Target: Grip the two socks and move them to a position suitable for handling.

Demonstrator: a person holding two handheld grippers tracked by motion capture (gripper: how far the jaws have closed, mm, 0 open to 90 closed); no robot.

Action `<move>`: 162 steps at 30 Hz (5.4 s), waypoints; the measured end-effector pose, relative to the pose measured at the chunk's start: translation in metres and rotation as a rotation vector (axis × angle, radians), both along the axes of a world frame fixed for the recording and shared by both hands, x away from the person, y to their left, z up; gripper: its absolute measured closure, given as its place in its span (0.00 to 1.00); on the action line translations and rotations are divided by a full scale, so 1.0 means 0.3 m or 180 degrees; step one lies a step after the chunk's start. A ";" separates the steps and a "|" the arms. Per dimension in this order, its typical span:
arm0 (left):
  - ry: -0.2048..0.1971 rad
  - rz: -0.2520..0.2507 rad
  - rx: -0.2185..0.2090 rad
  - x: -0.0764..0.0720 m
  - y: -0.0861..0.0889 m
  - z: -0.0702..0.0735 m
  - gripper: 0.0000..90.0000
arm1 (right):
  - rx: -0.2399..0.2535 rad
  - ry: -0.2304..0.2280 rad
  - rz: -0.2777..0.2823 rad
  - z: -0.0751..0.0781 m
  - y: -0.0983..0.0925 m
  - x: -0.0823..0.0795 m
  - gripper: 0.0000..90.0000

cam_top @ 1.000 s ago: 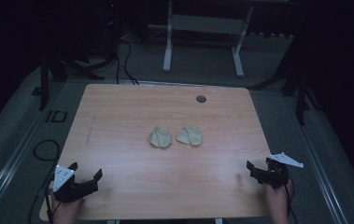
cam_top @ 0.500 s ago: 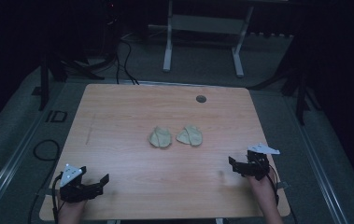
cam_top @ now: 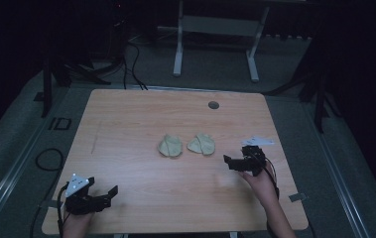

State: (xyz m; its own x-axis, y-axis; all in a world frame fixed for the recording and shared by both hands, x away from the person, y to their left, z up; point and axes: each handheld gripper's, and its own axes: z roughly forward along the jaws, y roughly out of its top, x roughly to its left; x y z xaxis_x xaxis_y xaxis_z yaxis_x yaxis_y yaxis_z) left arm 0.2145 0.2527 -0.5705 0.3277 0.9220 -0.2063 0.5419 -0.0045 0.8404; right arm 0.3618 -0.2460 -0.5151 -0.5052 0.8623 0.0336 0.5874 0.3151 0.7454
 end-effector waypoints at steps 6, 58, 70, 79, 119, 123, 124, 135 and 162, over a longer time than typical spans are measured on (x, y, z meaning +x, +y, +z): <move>-0.0029 -0.0035 0.0056 0.000 -0.005 0.002 0.02 | -0.0041 0.0078 0.0184 0.010 0.120 0.077 0.16; 0.0030 -0.0181 0.0058 0.007 -0.009 -0.012 0.02 | -0.0911 0.0214 0.0364 -0.011 0.396 0.252 0.91; 0.0032 -0.0187 0.0024 0.006 -0.010 -0.009 0.02 | -0.0637 0.0197 0.0371 0.111 0.349 0.167 0.92; 0.0062 -0.0199 0.0040 0.010 -0.015 -0.010 0.02 | -0.0560 -0.0095 0.0601 0.210 0.345 0.009 0.92; 0.0096 -0.0493 0.0150 0.002 -0.097 -0.006 0.02 | -0.0342 0.0181 0.0787 -0.139 0.421 -0.414 0.88; 0.0106 -0.0540 0.0141 0.000 -0.110 -0.003 0.03 | -0.0281 0.0199 0.0773 -0.140 0.420 -0.414 0.80; 0.0121 -0.0548 0.0119 -0.001 -0.115 -0.002 0.03 | -0.0240 0.0248 0.0803 -0.136 0.421 -0.414 0.72; 0.0254 -0.1201 0.0060 -0.007 -0.306 0.023 0.14 | -0.0007 -0.0048 0.0881 0.046 0.320 -0.373 0.63; 0.0431 -0.1878 0.0693 0.069 -0.597 0.005 0.92 | -0.0514 0.0339 0.1334 -0.125 0.391 -0.346 0.91</move>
